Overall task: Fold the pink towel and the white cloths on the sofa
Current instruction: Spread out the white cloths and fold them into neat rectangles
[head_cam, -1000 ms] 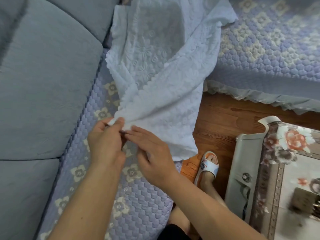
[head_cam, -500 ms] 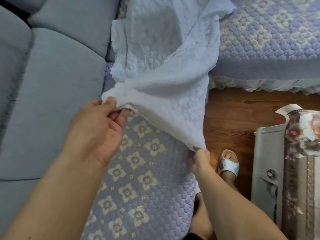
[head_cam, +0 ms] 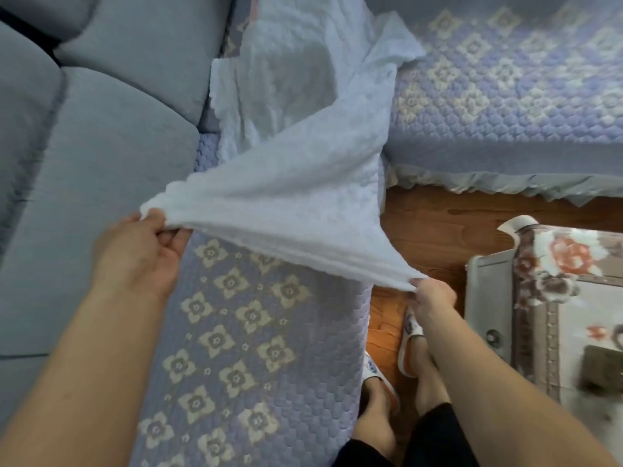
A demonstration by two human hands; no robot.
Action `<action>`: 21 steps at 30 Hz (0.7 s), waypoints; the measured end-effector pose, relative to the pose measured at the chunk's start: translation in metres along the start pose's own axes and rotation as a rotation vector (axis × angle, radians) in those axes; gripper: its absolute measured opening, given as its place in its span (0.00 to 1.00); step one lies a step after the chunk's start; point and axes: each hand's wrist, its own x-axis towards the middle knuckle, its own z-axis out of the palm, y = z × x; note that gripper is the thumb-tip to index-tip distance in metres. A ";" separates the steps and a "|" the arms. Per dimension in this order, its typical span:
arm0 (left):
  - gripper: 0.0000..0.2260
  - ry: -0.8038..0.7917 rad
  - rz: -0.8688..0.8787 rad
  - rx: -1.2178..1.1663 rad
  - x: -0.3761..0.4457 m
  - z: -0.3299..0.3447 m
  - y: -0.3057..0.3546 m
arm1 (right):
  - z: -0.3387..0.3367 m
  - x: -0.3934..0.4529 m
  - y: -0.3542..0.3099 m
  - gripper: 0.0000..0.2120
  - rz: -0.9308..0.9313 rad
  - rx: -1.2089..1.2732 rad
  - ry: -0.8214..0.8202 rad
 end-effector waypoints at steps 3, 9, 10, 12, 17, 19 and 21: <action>0.08 0.107 -0.115 0.162 0.016 -0.043 -0.035 | -0.049 -0.014 -0.042 0.10 -0.379 -0.443 0.073; 0.19 0.256 -0.369 0.268 -0.005 -0.108 -0.107 | -0.081 -0.074 -0.080 0.13 -0.882 -0.962 -0.219; 0.19 0.281 -0.382 0.270 -0.009 -0.114 -0.112 | -0.083 -0.076 -0.079 0.14 -0.905 -1.004 -0.214; 0.19 0.323 -0.379 0.256 -0.017 -0.120 -0.116 | -0.083 -0.075 -0.079 0.14 -0.898 -0.959 -0.124; 0.19 0.336 -0.287 0.243 -0.028 -0.113 -0.113 | -0.076 -0.076 -0.076 0.10 -0.802 -0.807 0.137; 0.19 0.334 -0.260 0.228 -0.029 -0.109 -0.113 | -0.073 -0.077 -0.074 0.11 -0.796 -0.802 0.182; 0.18 0.336 -0.258 0.223 -0.029 -0.108 -0.113 | -0.072 -0.074 -0.072 0.10 -0.824 -0.844 0.197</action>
